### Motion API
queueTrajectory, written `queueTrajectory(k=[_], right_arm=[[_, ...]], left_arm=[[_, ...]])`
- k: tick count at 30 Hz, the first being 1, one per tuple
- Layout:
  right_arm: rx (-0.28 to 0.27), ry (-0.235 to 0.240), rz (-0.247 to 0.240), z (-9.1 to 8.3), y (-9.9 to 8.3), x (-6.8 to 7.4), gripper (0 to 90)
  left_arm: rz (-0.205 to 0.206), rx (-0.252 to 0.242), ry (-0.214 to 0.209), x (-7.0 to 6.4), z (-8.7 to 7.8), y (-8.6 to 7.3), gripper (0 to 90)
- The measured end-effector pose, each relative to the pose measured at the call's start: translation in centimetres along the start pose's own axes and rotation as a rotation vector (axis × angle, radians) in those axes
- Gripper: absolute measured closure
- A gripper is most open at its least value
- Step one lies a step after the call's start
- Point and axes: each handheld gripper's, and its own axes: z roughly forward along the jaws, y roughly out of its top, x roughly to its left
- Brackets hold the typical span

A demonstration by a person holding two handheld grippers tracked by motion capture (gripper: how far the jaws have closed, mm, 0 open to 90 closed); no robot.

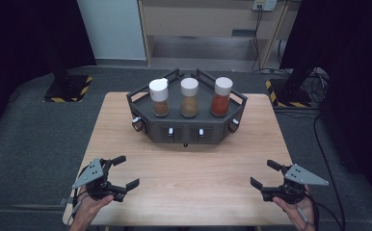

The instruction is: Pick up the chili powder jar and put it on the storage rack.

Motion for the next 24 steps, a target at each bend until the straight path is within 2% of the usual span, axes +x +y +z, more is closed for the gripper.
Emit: queueTrajectory(k=[3, 24], right_arm=[[-0.009, 0.011, 0.015, -0.03, -0.16, -0.28, 6.8], [-0.005, 0.013, 0.029, -0.04, -0.13, -0.39, 6.6]], left_arm=[[0.0, 0.002, -0.003, 0.14, 0.1, 0.02, 0.0], [-0.008, 0.0, -0.005, 0.32, 0.14, -0.05, 0.0]])
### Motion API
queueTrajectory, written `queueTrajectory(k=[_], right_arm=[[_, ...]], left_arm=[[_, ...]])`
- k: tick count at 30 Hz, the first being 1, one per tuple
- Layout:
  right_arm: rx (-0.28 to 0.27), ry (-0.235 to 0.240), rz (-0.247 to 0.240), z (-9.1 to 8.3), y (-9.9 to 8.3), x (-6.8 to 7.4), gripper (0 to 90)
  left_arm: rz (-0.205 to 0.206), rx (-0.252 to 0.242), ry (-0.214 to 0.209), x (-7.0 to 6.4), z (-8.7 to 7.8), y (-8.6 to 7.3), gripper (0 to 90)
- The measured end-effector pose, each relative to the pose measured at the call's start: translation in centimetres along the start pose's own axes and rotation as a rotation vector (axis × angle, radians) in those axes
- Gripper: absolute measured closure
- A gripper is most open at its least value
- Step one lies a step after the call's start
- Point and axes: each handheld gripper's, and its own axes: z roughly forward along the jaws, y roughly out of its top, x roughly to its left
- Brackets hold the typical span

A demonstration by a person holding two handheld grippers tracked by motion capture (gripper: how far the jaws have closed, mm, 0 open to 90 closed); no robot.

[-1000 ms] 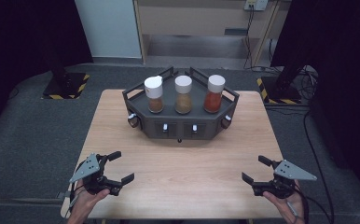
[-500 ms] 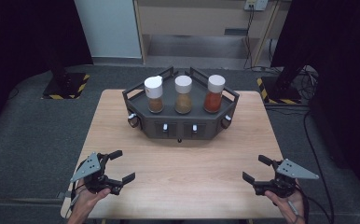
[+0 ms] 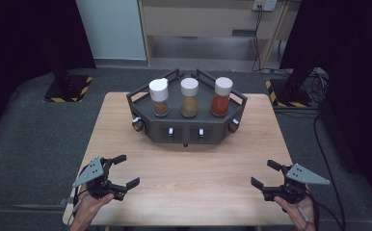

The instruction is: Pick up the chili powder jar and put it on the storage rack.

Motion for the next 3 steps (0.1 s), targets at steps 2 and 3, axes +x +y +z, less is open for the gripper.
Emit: queueTrajectory(k=[2, 3], right_arm=[[0.005, 0.002, 0.002, 0.04, 0.05, -0.04, 6.6], [0.006, 0.002, 0.001, 0.07, 0.06, -0.04, 6.6]], left_arm=[[0.0, 0.0, -0.001, 0.01, 0.01, 0.0, 0.0], [-0.001, 0.002, 0.0, 0.0, 0.02, 0.01, 0.0]])
